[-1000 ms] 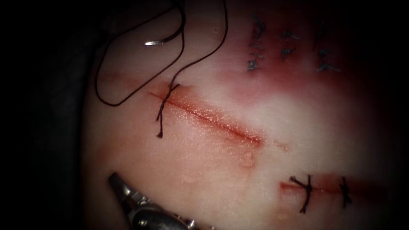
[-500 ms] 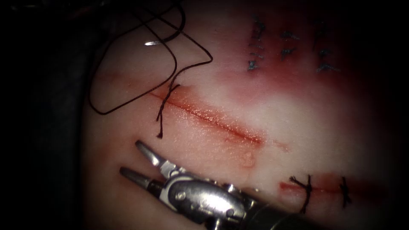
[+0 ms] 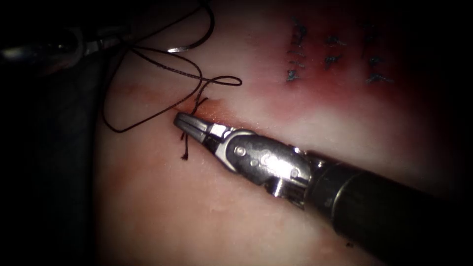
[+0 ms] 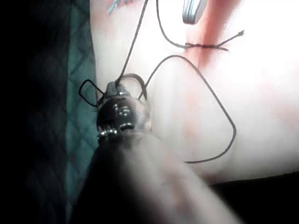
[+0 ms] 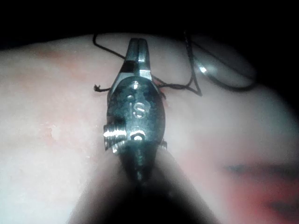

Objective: Wound Closure
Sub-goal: Wrap the suture once clockwise around the right tool.

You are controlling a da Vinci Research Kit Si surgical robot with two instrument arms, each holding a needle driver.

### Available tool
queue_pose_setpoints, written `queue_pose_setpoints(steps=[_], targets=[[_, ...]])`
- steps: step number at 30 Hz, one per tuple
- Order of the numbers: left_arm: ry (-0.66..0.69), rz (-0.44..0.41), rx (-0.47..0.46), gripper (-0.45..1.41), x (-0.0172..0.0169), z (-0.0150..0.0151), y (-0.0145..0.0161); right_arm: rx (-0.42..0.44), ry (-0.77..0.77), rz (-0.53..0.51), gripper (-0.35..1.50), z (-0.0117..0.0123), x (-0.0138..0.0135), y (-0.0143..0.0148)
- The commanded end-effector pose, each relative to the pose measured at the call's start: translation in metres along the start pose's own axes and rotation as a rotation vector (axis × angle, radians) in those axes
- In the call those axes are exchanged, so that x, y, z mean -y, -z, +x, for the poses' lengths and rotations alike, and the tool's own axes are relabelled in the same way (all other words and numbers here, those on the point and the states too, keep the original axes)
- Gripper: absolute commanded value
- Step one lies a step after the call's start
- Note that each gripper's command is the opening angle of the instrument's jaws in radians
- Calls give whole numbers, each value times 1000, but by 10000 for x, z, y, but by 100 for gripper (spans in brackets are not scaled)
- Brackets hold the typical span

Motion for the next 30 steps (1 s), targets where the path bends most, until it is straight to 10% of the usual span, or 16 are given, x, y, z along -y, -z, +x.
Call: queue_pose_setpoints(steps=[1,16,25,30], targets=[[4,4,-10,-35,2,0,-5,-10,15,-17,-23,-8,-10,-17],[58,-11,-40,-35,-68,-16,12,-251,-126,-53,-35,-27,-46,-50],[62,-40,-46,-35,-105,-26,-17,-454,-313,129,-35,-20,-52,-80],[51,-53,-38,-35,-111,-29,-38,-430,-360,380,-35,-11,-45,-93]])
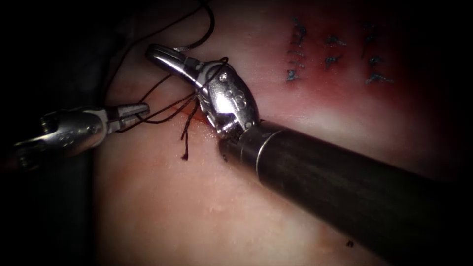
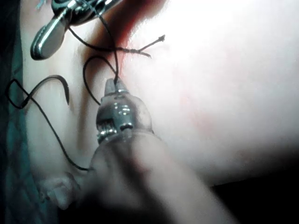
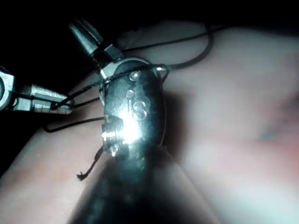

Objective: Wound Closure
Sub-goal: Wrap the suture once clockwise around the right tool, then grab the suture tail.

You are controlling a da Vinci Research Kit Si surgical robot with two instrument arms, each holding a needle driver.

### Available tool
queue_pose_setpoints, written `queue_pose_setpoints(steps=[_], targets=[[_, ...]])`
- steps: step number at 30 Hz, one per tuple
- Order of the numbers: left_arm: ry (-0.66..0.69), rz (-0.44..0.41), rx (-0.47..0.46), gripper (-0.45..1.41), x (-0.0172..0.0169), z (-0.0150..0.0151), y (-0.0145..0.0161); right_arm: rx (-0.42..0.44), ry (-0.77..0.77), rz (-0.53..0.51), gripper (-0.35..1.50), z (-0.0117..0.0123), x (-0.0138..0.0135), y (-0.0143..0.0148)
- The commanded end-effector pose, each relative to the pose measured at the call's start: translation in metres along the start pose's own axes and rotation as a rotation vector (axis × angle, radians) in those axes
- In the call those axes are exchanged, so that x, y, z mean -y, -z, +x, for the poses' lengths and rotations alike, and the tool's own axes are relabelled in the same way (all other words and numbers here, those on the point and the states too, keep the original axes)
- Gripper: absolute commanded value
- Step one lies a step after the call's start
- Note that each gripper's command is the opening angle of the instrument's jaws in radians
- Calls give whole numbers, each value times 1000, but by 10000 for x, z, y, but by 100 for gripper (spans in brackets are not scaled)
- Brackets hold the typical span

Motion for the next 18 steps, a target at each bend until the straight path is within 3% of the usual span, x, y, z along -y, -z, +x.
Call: queue_pose_setpoints(steps=[1,6,18], targets=[[-3,-1,4,-35,4,-1,-14,34,-24,79,-35,-1,0,-12],[-3,-3,12,-35,6,-2,-30,124,-92,334,-35,8,0,-18],[1,-17,-7,-35,24,-11,-39,171,-100,553,-35,34,-5,-13]])
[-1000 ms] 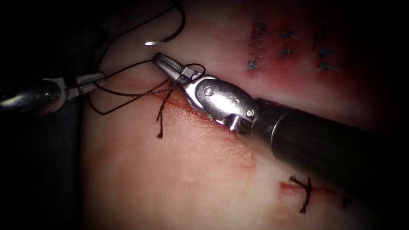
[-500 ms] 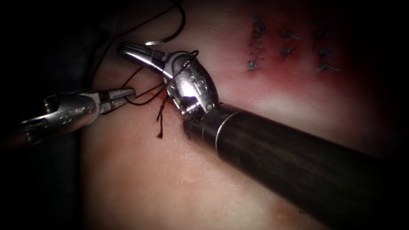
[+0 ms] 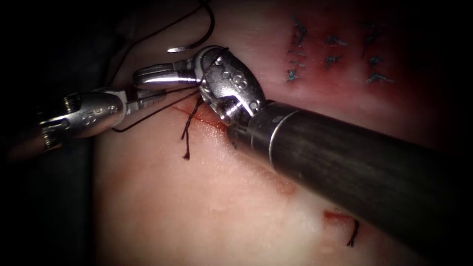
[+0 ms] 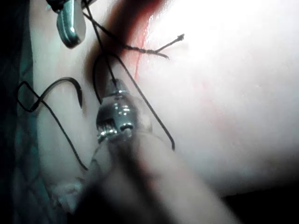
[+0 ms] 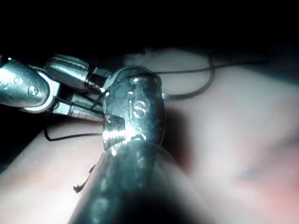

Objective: Wound Closure
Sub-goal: Grab the suture tail.

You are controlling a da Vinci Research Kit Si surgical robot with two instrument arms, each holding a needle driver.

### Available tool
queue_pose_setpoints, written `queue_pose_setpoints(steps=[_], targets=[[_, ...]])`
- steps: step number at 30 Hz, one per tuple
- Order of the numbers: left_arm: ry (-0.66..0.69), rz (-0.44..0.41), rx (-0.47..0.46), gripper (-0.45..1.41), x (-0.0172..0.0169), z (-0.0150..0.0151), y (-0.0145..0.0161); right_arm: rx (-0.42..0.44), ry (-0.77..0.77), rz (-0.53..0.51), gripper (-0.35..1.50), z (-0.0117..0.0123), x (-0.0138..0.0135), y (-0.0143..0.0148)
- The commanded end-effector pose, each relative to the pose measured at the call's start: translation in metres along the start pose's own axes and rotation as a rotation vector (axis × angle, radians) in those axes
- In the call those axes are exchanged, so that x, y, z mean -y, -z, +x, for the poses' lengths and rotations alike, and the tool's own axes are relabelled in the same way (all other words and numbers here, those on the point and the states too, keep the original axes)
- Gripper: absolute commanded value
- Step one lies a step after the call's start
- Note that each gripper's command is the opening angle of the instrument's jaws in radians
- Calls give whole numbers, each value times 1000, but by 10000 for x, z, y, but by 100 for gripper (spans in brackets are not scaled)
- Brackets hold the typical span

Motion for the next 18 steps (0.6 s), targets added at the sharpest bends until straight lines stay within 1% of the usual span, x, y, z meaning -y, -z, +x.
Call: queue_pose_setpoints(steps=[1,2,6,11,13,14,15,16,17,18], targets=[[-1,0,-3,-35,5,0,-9,29,6,46,-35,-1,-4,-3],[1,-2,-11,-35,7,1,-11,65,4,92,-35,-2,-3,-4],[5,-13,-19,-35,8,5,-17,154,14,177,-35,-5,-7,-6],[6,-34,-45,-35,9,8,-21,268,52,297,-3,-9,-5,-7],[6,-40,-43,-35,9,8,-21,320,76,351,-3,-10,-3,-7],[5,-43,-43,-35,9,8,-21,360,98,388,10,-10,-2,-9],[5,-43,-43,-35,9,8,-21,360,98,388,10,-10,-2,-9],[5,-43,-43,-35,9,8,-21,382,114,406,31,-10,-1,-11],[5,-44,-44,-35,9,7,-21,401,124,421,36,-10,0,-12],[5,-44,-44,-35,9,7,-21,420,140,439,36,-11,1,-14]])
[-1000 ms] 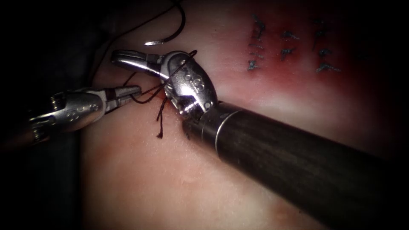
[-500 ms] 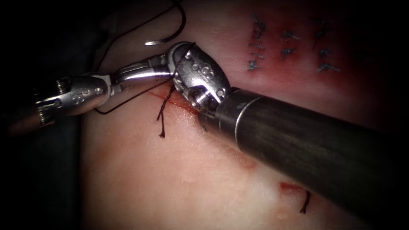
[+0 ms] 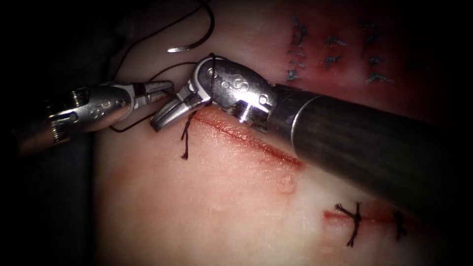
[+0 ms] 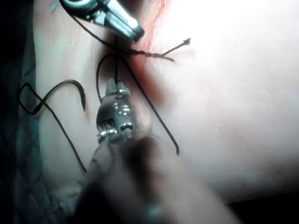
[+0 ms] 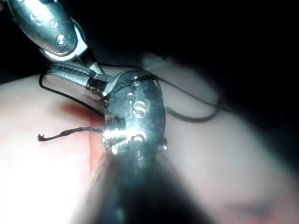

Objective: Wound Closure
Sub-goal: Grab the suture tail.

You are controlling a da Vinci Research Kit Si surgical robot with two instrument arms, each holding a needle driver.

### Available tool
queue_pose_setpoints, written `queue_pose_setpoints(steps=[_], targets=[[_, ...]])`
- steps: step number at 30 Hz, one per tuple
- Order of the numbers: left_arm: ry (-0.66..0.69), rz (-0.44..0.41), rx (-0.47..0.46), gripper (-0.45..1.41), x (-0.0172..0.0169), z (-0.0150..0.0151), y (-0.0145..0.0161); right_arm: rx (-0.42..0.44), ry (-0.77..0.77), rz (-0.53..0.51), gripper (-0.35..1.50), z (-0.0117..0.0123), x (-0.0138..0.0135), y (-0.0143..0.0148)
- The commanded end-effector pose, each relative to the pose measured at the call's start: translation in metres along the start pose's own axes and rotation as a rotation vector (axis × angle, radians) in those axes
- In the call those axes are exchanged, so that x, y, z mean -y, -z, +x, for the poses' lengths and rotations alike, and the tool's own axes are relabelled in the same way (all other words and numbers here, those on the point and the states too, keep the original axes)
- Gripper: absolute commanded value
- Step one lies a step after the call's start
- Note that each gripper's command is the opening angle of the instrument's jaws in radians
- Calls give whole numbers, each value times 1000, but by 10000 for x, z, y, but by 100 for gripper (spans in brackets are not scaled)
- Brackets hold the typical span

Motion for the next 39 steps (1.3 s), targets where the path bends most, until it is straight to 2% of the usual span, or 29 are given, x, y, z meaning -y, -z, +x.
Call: queue_pose_setpoints(steps=[1,3,4,6,9,15,20,26,29,30,32,34,35,36,37,39], targets=[[-3,2,-2,-35,5,-1,-7,37,25,23,37,-1,-8,-2],[-3,2,-3,-35,5,-1,-7,73,49,36,59,0,-8,-5],[-3,2,-3,-35,5,-1,-7,105,59,34,83,0,-7,-7],[-3,2,-3,-35,5,-1,-7,142,83,48,105,0,-7,-8],[-3,-1,-1,-35,5,-1,-8,221,95,60,118,-2,-6,-10],[-4,-3,-4,-35,7,-3,-7,344,113,115,120,-14,0,-24],[-6,-7,-9,-35,8,-5,-4,416,128,158,118,-30,8,-36],[-9,-8,-6,-35,10,-9,-2,454,150,169,115,-43,10,-44],[-10,-8,-6,-35,10,-9,-1,480,159,191,105,-47,11,-45],[-5,-9,-7,-35,9,-10,0,496,163,205,93,-50,12,-45],[-5,-9,-7,-35,9,-10,0,499,169,208,88,-51,12,-45],[0,-9,-7,-35,8,-10,1,509,169,214,74,-53,13,-46],[0,-9,-7,-35,8,-11,1,516,174,222,58,-54,13,-46],[0,-9,-7,-35,7,-11,1,535,176,242,-6,-54,14,-46],[-1,-9,-7,-35,7,-11,1,547,183,266,-35,-54,14,-45],[-2,-8,-7,-35,6,-11,1,557,189,280,-35,-53,13,-43]])
